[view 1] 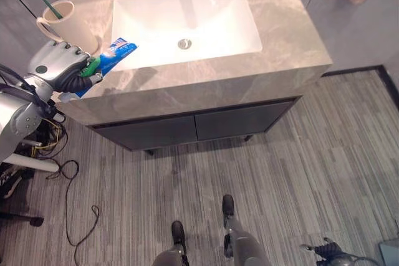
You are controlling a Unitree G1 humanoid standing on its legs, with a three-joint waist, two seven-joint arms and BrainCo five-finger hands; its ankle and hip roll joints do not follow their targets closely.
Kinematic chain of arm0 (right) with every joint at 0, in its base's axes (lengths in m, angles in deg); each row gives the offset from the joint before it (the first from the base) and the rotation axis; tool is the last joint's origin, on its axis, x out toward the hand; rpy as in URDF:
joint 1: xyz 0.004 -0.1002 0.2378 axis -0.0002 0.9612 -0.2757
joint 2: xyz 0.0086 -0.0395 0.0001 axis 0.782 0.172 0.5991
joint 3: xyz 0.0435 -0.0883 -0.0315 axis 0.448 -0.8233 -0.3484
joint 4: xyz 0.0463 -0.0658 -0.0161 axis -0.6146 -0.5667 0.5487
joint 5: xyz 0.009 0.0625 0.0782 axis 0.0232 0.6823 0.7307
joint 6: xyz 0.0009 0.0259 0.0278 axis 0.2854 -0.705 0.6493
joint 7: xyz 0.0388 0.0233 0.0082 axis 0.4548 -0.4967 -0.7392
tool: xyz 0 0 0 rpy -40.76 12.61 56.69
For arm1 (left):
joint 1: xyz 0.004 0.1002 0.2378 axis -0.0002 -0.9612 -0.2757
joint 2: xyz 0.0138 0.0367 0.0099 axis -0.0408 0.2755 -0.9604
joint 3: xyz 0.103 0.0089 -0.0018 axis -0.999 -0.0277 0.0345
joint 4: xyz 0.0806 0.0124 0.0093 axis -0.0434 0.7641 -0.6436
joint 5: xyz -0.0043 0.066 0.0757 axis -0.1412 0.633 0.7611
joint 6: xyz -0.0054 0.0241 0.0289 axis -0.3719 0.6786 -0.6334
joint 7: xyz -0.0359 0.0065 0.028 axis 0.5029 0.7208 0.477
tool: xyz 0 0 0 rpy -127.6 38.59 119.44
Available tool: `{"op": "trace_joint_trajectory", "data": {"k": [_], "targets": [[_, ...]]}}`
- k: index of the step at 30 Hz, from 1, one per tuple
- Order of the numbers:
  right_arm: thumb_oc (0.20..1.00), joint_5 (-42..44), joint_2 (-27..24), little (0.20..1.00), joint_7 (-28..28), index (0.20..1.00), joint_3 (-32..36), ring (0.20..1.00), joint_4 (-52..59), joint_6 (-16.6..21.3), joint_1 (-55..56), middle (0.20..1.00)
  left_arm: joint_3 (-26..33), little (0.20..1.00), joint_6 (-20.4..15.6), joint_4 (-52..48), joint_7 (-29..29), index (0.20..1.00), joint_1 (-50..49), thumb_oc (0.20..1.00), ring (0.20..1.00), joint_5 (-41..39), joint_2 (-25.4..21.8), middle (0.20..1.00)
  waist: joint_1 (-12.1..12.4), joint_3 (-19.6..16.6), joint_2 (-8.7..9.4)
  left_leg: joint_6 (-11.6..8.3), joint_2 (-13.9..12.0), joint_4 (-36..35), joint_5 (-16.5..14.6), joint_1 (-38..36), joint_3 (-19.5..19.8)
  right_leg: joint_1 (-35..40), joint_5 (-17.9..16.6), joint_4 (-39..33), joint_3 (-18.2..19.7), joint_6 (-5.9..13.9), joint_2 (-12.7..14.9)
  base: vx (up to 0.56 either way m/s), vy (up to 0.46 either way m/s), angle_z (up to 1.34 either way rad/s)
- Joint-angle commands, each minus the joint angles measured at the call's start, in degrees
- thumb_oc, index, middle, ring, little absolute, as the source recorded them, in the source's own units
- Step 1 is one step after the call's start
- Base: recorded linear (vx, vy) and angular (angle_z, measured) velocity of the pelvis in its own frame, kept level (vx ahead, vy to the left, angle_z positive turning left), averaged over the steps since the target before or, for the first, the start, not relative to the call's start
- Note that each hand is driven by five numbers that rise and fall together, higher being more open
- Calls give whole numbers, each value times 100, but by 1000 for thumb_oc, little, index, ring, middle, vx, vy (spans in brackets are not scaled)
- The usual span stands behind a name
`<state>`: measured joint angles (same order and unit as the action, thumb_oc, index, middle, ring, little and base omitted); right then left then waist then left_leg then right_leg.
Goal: Put brush and paste in cup on sink, flatten towel.
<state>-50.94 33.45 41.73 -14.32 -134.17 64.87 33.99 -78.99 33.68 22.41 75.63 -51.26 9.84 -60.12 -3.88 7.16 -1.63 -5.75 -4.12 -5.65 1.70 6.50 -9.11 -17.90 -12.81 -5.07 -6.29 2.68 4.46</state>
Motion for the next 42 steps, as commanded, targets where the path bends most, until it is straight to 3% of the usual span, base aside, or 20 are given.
{"op": "trace_joint_trajectory", "data": {"k": [1,4,9,12,15,16,20,22,26,27,28,29,31,32,33,37,38,39,40,42], "targets": [[1000,750,-354,1000,22,1000,75,1000,-241,-74,258,1000,542,200,178,-15,-436,200,156,200,200,115,-582,200,-47,-398,11,-143,-59,65,-179,-293,-95,132,239,7,316,816,525,44,-10,-19],[1000,1190,-498,1000,-39,1000,351,1000,-324,-34,302,1000,725,200,189,-142,-495,200,63,200,200,228,-616,200,-72,-458,30,-146,-72,65,-203,-353,-126,169,262,7,341,811,505,30,-11,-13],[1000,2786,-2152,1000,280,1000,1956,1000,-180,257,153,1000,1307,200,327,-476,-1178,200,-120,200,200,747,-786,200,-190,-593,115,-181,-122,65,-265,-520,-224,304,319,7,379,845,435,36,3,-5],[1000,3679,-2471,1000,280,1000,2531,1000,336,523,128,1000,1820,200,428,-657,-1374,200,-444,200,200,876,-703,200,-192,-662,172,-189,-122,65,-232,-556,-264,319,290,7,396,842,422,26,5,-15],[1000,3839,-2650,1000,470,1000,2819,1000,1904,919,271,1000,2698,200,566,-833,-1597,200,-1083,200,200,1036,-463,200,-219,-732,176,-199,-169,65,-271,-654,-324,382,320,7,434,837,389,58,9,-9],[1000,3817,-2705,1000,490,1000,2745,1000,2959,1123,256,1000,2991,200,636,-869,-1686,200,-1273,200,200,1077,-379,200,-261,-777,148,-201,-185,65,-323,-733,-366,426,362,7,460,837,363,77,27,-13],[1000,3733,-2659,1000,327,1000,2626,1000,4486,1295,318,1000,3385,200,739,-914,-1767,200,-1506,200,200,1112,-212,200,-317,-832,146,-204,-186,65,-268,-831,-428,479,338,7,503,805,330,19,6,-15],[1000,3714,-2695,1000,-10,1000,2204,1000,5422,1264,151,1000,3513,200,779,-987,-1789,200,-1511,200,200,1097,-99,200,-300,-904,149,-218,-205,65,-255,-921,-475,553,363,7,525,779,306,34,-5,-2],[1000,3886,-2805,1000,-410,1000,1512,1000,5991,1134,-236,1000,3361,200,792,-1051,-1802,200,-1289,200,200,1054,-25,200,-245,-924,165,-234,-233,65,-201,-985,-489,631,382,7,519,753,281,18,-11,-10],[1000,4068,-2917,1000,-732,1000,983,1000,6277,993,-499,1000,3182,200,786,-1102,-1781,200,-1097,200,200,1027,15,200,-189,-940,180,-250,-248,65,-174,-1021,-477,681,399,7,496,741,265,-17,-30,-4],[1000,4084,-2925,1000,-737,1000,944,1000,6240,995,-549,1000,3145,200,792,-1076,-1783,200,-1057,200,200,1027,4,200,-199,-939,186,-250,-245,65,-166,-1016,-475,677,395,7,496,740,269,19,-31,1],[1000,4171,-3103,1000,-1030,1000,175,1000,6477,796,-1043,1000,2830,200,780,-1134,-1773,200,-730,200,200,982,60,200,-112,-967,197,-269,-267,65,-176,-1061,-469,745,440,7,466,733,253,-4,-20,3],[1000,4210,-3137,1000,-1121,1000,-129,1000,6603,730,-1227,1000,2680,200,781,-1130,-1756,200,-620,200,200,954,79,200,-81,-967,224,-270,-259,65,-123,-1049,-470,735,409,7,465,718,261,0,0,0],[1000,4369,-3043,1000,-1166,1000,-821,1000,6789,713,-1911,1000,2349,200,802,-1107,-1760,200,-315,200,200,906,120,200,-7,-976,218,-278,-269,65,-104,-1066,-473,769,420,7,454,709,258,0,0,0],[1000,4371,-3039,1000,-1167,1000,-838,1000,6774,717,-1934,1000,2334,200,802,-1093,-1765,200,-297,200,200,904,114,200,-12,-974,220,-278,-268,65,-103,-1065,-473,768,420,7,455,709,259,0,0,0],[1000,4741,-2386,1000,-1365,1000,-2129,1000,7397,785,-3277,1000,1781,200,764,-1202,-1839,200,266,200,200,873,170,200,120,-983,205,-276,-281,65,-91,-1091,-478,803,435,7,440,693,252,-4,-16,1],[1000,4903,-2005,1000,-1376,1000,-2492,1000,7483,866,-3753,1000,1588,200,719,-1287,-1906,200,419,200,200,868,230,200,185,-1020,193,-272,-280,65,-80,-1083,-472,803,439,7,437,685,253,9,-22,8],[1000,4909,-1984,1000,-1375,1000,-2519,1000,7446,880,-3796,1000,1566,200,720,-1265,-1914,200,447,200,200,867,215,200,174,-1015,198,-273,-281,65,-81,-1081,-474,800,439,7,439,684,251,2,-24,7],[1000,5241,-1492,1000,-1415,1000,-2818,1000,7502,975,-4240,1000,1369,200,684,-1340,-2033,200,656,200,200,865,302,200,228,-1027,185,-272,-285,65,-79,-1080,-469,809,447,7,419,675,257,2,-13,5],[1000,5321,-1315,1000,-1422,1000,-2914,1000,7576,1034,-4424,1000,1284,200,660,-1364,-2074,200,743,200,200,884,308,200,239,-1036,187,-273,-288,65,-80,-1075,-473,807,451,7,421,670,259,6,-12,6]]}}
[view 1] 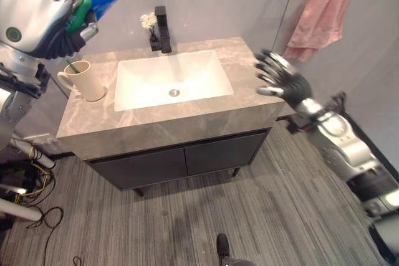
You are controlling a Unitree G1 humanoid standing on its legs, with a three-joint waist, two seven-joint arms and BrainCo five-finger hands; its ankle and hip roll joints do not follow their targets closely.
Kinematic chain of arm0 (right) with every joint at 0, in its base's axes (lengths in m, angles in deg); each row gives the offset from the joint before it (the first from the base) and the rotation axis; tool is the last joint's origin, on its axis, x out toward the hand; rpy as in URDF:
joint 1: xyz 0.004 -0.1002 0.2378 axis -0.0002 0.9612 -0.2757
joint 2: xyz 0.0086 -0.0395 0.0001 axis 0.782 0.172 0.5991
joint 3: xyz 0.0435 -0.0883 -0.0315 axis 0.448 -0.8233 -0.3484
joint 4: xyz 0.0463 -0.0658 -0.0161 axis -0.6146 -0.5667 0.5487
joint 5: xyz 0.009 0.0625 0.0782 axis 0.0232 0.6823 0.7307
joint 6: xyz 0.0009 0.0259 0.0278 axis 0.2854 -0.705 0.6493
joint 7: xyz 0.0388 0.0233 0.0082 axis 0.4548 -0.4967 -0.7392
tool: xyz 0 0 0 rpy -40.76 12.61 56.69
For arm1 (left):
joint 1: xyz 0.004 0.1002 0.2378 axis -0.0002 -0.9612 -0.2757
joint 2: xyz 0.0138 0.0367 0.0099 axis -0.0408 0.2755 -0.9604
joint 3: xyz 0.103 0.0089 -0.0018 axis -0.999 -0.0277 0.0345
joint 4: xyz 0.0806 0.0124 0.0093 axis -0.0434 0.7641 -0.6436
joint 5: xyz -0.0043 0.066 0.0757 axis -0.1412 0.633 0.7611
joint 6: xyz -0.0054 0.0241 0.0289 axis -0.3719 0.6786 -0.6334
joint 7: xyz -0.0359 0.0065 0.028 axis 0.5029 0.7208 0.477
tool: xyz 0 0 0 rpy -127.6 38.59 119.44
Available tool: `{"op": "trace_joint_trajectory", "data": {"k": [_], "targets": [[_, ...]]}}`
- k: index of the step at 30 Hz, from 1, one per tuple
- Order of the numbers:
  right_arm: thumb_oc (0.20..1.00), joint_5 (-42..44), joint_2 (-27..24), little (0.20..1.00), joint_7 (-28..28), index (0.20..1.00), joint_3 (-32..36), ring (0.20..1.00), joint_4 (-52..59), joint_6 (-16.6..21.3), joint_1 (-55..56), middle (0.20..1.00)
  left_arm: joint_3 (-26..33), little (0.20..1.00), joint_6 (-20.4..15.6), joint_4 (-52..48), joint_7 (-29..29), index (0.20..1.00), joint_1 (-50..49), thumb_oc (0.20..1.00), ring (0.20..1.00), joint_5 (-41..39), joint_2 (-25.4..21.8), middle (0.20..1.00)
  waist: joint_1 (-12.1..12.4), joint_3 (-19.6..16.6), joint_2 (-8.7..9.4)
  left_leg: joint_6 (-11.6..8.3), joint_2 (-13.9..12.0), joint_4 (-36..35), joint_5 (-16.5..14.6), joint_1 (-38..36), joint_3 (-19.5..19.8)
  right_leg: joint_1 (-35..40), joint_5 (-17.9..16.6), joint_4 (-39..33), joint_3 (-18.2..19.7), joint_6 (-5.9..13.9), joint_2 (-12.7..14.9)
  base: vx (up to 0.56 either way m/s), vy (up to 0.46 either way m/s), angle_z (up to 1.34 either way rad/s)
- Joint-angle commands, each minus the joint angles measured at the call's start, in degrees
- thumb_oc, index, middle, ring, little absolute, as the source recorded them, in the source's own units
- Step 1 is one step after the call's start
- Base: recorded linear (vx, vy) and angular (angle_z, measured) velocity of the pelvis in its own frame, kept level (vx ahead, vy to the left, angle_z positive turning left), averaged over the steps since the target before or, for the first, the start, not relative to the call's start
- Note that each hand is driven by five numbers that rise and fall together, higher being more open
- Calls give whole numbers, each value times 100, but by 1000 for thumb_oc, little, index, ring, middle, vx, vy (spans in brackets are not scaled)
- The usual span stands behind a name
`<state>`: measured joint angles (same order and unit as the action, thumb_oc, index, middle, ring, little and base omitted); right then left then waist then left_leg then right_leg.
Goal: Put brush and paste in cup on sink, flatten towel.
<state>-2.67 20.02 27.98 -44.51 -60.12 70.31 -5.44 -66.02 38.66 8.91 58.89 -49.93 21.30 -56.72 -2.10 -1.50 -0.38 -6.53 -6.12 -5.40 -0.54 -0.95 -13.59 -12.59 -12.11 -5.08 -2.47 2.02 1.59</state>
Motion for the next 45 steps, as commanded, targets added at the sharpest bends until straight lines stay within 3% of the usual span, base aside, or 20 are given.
{"op": "trace_joint_trajectory", "data": {"k": [1,5,11,20,31,45], "targets": [[1000,677,236,1000,-106,1000,69,1000,297,542,-606,1000,-83,200,146,-73,-432,200,698,200,200,-258,4,200,71,-176,61,-195,-91,40,147,-330,-24,280,381,8,36,733,544,7,-7,7],[1000,860,908,1000,-19,1000,-72,1000,460,790,-1143,1000,-276,200,71,-216,-575,200,855,200,200,-237,63,200,145,-210,45,-197,-94,40,129,-314,-19,273,380,8,13,718,544,4,-3,3],[1000,901,1408,1000,-122,1000,-368,1000,625,915,-1573,1000,-458,200,-12,-273,-796,200,950,200,200,-302,279,200,186,-230,60,-209,-104,40,116,-305,9,292,403,8,-5,692,533,0,0,0],[1000,958,2102,1000,90,1000,-622,1000,-449,964,-2058,1000,-1081,200,-152,-166,-923,200,1434,200,200,-359,681,200,299,-251,92,-225,-132,40,136,-290,87,355,444,8,-62,655,511,1,-3,0],[1000,1004,2265,1000,349,1000,-395,1000,-1378,974,-1965,1000,-1328,200,-202,-48,-939,200,1602,200,200,-346,829,200,339,-250,57,-226,-138,40,148,-244,160,354,468,8,-103,639,512,2,-4,1],[1000,855,2245,1000,436,1000,-266,1000,-1146,1198,-2272,1000,-1495,200,-560,-130,-568,200,1511,200,200,-667,753,200,365,-247,14,-248,-159,40,213,-233,206,373,507,8,-122,610,501,2,-2,1]]}}
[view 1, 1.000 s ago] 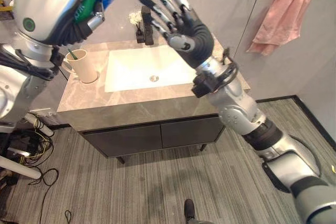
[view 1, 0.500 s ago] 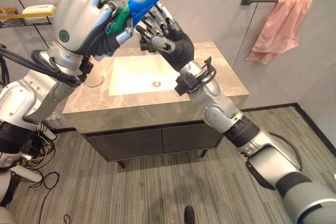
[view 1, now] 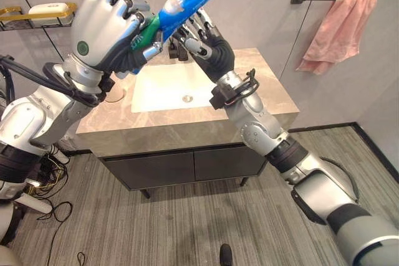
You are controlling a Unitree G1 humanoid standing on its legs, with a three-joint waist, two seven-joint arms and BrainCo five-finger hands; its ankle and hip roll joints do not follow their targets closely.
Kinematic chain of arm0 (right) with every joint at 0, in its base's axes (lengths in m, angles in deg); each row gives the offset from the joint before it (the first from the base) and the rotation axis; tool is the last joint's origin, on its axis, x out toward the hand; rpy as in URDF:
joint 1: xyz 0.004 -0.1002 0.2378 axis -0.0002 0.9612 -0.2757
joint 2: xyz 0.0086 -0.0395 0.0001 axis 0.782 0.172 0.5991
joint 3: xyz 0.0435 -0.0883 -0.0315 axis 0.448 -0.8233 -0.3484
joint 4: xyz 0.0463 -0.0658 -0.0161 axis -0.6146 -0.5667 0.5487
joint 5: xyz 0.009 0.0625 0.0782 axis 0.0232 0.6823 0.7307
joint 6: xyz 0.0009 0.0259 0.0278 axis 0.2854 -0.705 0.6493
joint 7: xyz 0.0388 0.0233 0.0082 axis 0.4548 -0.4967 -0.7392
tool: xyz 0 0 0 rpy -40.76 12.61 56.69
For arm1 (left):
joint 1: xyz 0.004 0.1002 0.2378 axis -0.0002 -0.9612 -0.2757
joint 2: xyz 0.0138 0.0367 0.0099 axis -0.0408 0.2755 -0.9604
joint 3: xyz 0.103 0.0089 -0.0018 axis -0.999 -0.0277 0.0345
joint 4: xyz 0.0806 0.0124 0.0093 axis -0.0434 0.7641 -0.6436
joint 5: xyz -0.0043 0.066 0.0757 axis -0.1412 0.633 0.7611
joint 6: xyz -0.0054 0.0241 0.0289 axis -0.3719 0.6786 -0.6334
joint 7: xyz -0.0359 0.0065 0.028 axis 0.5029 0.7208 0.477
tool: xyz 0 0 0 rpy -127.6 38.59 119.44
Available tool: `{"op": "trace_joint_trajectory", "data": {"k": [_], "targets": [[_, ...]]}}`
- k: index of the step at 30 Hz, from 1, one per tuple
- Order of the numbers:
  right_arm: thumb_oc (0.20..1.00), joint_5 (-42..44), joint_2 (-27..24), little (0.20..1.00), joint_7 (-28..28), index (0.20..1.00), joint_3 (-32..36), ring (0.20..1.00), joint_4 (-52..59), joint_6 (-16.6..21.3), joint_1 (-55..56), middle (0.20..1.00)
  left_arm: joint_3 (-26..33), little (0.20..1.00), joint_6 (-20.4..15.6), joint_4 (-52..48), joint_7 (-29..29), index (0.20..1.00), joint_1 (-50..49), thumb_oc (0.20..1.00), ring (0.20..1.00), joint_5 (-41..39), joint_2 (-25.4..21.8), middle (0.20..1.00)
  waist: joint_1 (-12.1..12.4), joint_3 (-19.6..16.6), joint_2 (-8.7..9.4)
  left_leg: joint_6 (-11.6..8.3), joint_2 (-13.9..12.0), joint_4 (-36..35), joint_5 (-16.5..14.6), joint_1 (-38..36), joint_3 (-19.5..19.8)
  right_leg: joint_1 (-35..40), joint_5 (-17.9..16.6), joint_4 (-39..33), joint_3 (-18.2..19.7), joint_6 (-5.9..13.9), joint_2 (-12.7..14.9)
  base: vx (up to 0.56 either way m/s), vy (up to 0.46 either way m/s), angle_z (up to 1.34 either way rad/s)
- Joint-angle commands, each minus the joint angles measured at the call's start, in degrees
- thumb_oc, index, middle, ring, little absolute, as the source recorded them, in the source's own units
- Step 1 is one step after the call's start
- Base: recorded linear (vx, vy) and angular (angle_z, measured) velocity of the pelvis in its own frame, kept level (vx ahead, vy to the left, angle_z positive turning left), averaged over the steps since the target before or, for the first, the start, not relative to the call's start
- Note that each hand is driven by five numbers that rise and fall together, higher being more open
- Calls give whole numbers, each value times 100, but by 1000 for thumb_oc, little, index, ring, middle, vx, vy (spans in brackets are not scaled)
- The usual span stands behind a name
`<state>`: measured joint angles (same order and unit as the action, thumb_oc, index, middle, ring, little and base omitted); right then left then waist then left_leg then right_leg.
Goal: Put brush and paste in cup on sink, flatten towel.
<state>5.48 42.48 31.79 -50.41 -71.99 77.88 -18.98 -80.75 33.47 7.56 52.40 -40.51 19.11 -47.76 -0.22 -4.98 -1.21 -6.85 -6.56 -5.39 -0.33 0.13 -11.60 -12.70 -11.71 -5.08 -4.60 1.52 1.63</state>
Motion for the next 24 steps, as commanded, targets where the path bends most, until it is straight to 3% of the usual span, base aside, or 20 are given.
{"op": "trace_joint_trajectory", "data": {"k": [1,22,23,24], "targets": [[1000,41,9,1000,57,1000,335,1000,59,456,-927,1000,-11,200,-57,-27,98,200,567,200,200,-481,-132,200,176,97,97,-217,-113,39,190,-340,13,384,468,8,92,659,496,0,0,0],[1000,24,252,1000,-144,1000,388,1000,738,582,-1051,1000,463,200,-279,-120,606,200,-3,200,200,-1092,99,200,183,97,85,-210,-112,39,175,-331,16,389,491,8,99,635,471,0,0,0],[862,42,274,862,-182,862,378,862,790,576,-1041,862,489,200,-292,-116,625,200,-22,200,200,-1111,125,200,182,98,87,-208,-110,39,174,-332,17,388,489,8,104,634,469,0,0,0],[799,43,274,799,-184,799,376,799,790,575,-1041,799,497,200,-292,-120,627,200,-30,200,200,-1111,124,200,181,98,86,-208,-109,39,174,-333,17,388,488,8,105,634,470,0,0,0]]}}
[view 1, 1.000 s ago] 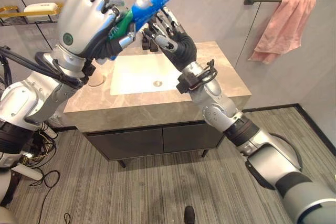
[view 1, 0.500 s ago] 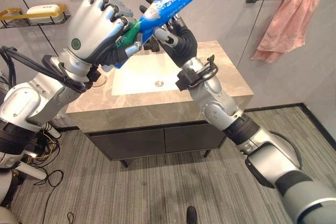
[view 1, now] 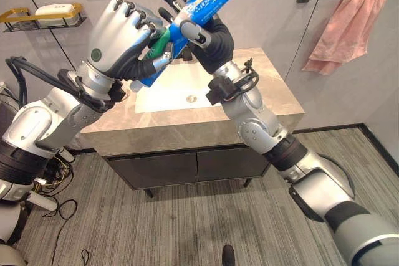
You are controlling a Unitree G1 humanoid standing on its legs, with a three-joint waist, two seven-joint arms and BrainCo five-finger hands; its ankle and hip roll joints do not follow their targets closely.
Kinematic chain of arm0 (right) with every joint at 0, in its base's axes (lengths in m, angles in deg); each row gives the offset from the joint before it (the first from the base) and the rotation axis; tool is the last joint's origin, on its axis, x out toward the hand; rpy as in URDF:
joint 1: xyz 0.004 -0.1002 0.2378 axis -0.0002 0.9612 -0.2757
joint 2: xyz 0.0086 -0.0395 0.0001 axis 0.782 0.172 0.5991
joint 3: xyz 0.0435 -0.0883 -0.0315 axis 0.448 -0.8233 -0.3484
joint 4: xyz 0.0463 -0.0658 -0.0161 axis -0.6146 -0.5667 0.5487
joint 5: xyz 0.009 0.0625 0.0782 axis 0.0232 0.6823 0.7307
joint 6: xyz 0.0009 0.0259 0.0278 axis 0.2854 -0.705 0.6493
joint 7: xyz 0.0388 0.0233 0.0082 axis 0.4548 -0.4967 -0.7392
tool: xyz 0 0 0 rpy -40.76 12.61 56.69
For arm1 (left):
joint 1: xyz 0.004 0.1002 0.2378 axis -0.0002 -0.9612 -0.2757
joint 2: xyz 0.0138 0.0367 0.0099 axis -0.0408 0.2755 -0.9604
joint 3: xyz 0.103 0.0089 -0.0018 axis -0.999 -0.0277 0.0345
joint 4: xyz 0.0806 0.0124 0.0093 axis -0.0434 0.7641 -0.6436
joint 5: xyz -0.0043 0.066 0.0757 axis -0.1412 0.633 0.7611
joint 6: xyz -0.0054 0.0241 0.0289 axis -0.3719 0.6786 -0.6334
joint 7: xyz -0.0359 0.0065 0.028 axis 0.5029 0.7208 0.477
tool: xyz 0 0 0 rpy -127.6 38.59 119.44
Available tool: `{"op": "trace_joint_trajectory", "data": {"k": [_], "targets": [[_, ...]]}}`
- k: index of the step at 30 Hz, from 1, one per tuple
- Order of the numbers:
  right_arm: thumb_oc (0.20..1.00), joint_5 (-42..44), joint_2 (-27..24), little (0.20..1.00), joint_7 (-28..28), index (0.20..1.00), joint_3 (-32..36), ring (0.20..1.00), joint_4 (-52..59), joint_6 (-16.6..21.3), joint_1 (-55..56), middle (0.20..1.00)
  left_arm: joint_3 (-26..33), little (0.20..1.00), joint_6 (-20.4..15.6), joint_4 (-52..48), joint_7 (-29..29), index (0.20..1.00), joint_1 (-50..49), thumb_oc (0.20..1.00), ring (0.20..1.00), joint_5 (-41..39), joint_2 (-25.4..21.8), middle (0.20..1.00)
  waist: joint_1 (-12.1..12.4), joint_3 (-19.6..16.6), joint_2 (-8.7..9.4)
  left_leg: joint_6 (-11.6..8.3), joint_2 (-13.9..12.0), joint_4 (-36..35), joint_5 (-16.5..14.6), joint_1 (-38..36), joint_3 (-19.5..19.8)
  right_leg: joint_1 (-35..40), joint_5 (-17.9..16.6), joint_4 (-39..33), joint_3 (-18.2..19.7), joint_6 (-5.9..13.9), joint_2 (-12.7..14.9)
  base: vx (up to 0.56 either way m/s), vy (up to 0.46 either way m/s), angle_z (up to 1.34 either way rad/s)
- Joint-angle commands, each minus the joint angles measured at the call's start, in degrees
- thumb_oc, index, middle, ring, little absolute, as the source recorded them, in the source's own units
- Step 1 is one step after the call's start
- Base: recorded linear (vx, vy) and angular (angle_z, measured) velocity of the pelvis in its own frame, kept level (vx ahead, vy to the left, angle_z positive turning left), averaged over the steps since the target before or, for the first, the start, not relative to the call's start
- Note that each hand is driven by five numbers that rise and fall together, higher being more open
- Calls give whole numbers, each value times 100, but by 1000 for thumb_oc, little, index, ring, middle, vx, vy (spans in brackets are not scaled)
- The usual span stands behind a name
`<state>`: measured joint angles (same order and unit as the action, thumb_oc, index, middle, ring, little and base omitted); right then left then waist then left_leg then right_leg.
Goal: Put brush and paste in cup on sink, flatten towel.
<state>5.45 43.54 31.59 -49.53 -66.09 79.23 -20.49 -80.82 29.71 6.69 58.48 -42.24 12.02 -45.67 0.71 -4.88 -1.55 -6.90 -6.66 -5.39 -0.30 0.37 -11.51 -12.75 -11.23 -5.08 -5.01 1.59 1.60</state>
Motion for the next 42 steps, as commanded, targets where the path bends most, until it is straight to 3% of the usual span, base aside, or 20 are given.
{"op": "trace_joint_trajectory", "data": {"k": [1,3,5,6,7,9,20,21,22,30,31,34,35,36,39,42], "targets": [[755,58,177,755,-204,755,276,755,239,429,-882,755,504,200,68,-46,44,200,127,200,200,-415,-58,200,88,90,125,-202,-100,39,167,-355,8,388,440,8,143,625,474,0,0,0],[595,84,186,595,-237,595,263,595,236,430,-871,595,526,200,54,-70,68,200,110,200,200,-436,-21,200,89,91,125,-202,-102,39,168,-352,10,389,444,8,140,623,471,0,0,0],[520,110,185,520,-256,520,271,520,241,432,-854,520,537,200,45,-76,72,200,100,200,200,-453,-13,200,87,90,127,-202,-103,39,168,-352,9,392,446,8,141,623,471,0,0,0],[366,106,187,366,-232,366,279,366,237,434,-838,366,558,200,51,-84,80,200,87,200,200,-476,31,200,86,98,135,-202,-105,39,159,-352,12,397,450,8,144,615,469,0,0,0],[288,106,188,288,-233,288,279,288,237,433,-838,288,560,200,52,-85,81,200,85,200,200,-477,31,200,86,98,134,-202,-105,39,159,-352,12,398,450,8,144,615,469,0,0,0],[200,106,192,200,-229,200,289,200,229,441,-828,200,574,200,60,-86,93,200,67,200,200,-478,49,200,88,101,134,-201,-105,39,158,-355,11,400,452,8,138,613,470,0,0,0],[200,57,163,200,-64,200,498,200,184,485,-634,200,844,200,49,-184,152,200,-256,200,200,-554,172,200,80,152,135,-193,-117,39,139,-359,22,414,480,8,133,596,456,0,0,0],[200,54,165,200,-61,200,493,200,187,484,-631,200,859,304,50,-192,154,304,-274,304,304,-553,172,304,77,151,131,-193,-117,39,139,-361,22,415,480,8,132,596,456,0,0,0],[200,-16,132,200,71,200,594,200,171,505,-539,200,962,1000,76,-237,177,1000,-453,1000,1000,-572,198,1000,85,167,135,-190,-123,39,149,-371,31,423,489,8,129,588,448,0,0,0],[200,-245,117,200,493,200,926,200,352,625,-174,200,1741,1000,130,-454,153,1000,-1521,1000,1000,-852,403,1000,120,204,122,-198,-146,39,238,-474,63,533,568,8,117,533,409,7,-11,0],[200,-328,31,200,608,200,1126,200,519,651,56,200,2138,1000,76,-555,167,1000,-2132,1000,1000,-1158,666,1000,144,232,122,-217,-167,58,319,-520,77,595,608,8,87,497,377,29,-62,3],[200,-407,-122,200,699,200,1394,200,862,674,405,200,2555,1000,-43,-684,191,1000,-2929,1000,1000,-1814,1220,1000,151,279,151,-240,-205,153,370,-532,107,672,666,8,71,444,336,33,-75,7],[200,-436,-185,200,725,200,1531,200,1039,690,590,200,2694,1000,-112,-721,256,1000,-3385,1000,1000,-2283,1699,1000,152,316,163,-260,-232,239,435,-534,135,732,698,8,49,408,299,23,-69,11],[200,-443,-187,200,735,200,1507,200,1065,682,621,200,2735,1000,-106,-761,283,1000,-3447,1000,1000,-2301,1720,1000,135,306,139,-264,-239,242,430,-542,141,745,701,8,42,405,293,7,-89,16],[200,-484,-239,200,728,200,1588,200,1367,663,1067,200,2675,1000,-211,-410,622,1000,-4524,1000,1000,-3495,2949,1000,169,408,179,-281,-339,440,539,-541,242,867,796,8,-39,289,186,12,-106,7],[200,-504,-368,200,718,200,1595,200,1370,659,1012,200,2542,1000,-148,-67,914,1000,-5033,1000,1000,-3954,3226,1000,243,498,207,-261,-393,691,580,-499,351,960,886,72,-90,198,110,21,-122,14]]}}
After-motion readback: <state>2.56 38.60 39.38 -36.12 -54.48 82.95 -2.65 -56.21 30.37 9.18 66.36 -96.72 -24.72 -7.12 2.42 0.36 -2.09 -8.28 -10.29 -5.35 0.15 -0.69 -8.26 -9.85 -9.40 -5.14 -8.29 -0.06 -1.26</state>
